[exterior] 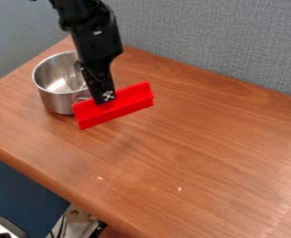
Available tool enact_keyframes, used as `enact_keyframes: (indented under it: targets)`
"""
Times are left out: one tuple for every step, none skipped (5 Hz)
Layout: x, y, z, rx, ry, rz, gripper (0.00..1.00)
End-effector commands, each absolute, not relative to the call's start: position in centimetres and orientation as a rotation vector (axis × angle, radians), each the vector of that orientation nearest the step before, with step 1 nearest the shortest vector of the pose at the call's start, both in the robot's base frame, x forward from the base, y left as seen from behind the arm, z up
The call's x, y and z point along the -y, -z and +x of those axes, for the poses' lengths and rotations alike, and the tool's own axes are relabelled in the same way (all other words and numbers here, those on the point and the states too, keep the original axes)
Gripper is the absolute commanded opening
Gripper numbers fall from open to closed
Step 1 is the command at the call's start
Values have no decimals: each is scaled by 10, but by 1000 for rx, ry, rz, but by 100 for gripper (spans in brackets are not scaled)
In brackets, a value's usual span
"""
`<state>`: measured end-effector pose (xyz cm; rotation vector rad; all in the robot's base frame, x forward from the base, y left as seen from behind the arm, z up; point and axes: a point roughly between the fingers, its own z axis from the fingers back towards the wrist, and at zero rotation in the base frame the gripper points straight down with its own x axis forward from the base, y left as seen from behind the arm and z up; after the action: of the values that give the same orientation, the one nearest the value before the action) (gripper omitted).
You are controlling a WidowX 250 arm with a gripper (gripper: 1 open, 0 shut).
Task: Move the red object from the metal pot to the table
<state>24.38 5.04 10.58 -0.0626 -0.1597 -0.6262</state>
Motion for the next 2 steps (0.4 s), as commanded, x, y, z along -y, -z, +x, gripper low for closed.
enact_keyframes:
  targets:
    - [-55, -108, 248, 202, 628, -37, 0]
    - [-59, -103, 248, 213, 611, -35, 0]
